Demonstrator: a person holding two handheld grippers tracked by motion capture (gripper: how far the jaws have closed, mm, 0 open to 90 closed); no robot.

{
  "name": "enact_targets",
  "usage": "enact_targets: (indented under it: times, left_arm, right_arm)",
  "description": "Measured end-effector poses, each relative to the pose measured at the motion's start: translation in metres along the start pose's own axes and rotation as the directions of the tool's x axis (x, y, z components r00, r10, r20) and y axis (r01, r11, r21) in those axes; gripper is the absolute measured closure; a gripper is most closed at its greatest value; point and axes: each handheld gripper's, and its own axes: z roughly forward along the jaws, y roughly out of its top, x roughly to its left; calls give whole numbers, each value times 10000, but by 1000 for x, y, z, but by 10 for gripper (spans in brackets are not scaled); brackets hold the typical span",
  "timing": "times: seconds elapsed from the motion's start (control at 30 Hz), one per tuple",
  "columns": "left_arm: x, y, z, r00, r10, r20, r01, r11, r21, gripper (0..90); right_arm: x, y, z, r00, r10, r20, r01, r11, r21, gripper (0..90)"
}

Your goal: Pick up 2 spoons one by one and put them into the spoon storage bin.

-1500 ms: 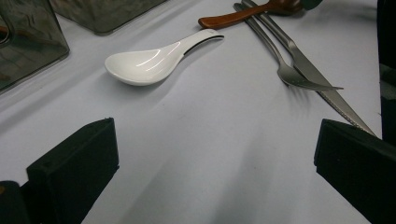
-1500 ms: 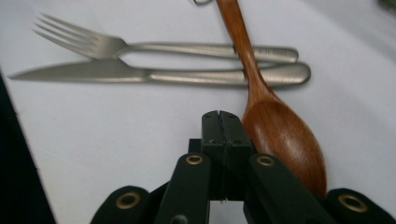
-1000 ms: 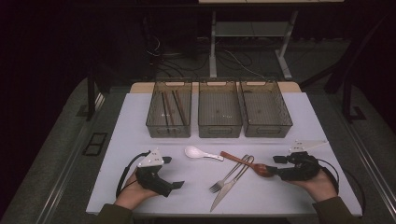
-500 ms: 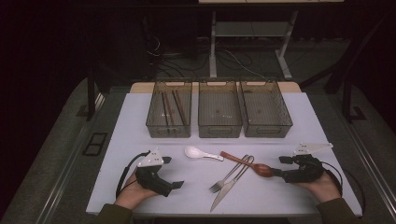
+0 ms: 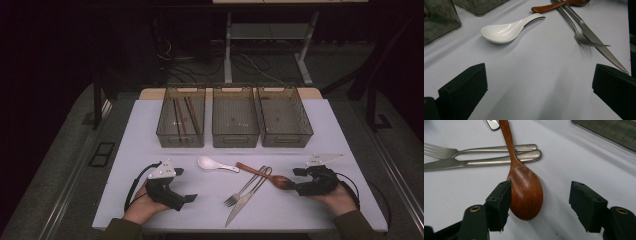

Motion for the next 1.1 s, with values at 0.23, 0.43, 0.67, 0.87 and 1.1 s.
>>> enact_targets:
  times: [0.23, 0.43, 0.67, 0.87, 1.1]
  left_arm:
    - [0, 0, 0, 10000, 9, 6, -9, 10000, 19, 0]
    - [0, 0, 0, 10000, 6, 0, -6, 10000, 25, 0]
    - [-1, 0, 0, 10000, 47, -4, -47, 10000, 22, 0]
    - [-1, 0, 0, 10000, 45, -5, -45, 10000, 26, 0]
    - [-1, 0, 0, 9999, 103, 8, -103, 9999, 74, 0]
  right_arm:
    - [3, 1, 8, 9999, -87, -76, 89, 9997, 241, 383]
    - [7, 1, 10, 9994, -295, -200, 304, 9985, 466, 457]
    - [10, 0, 10, 9978, -584, -312, 601, 9967, 548, 553]
    - [13, 0, 11, 9956, -720, -602, 760, 9949, 670, 643]
    - [16, -1, 11, 9941, -835, -686, 893, 9924, 851, 737]
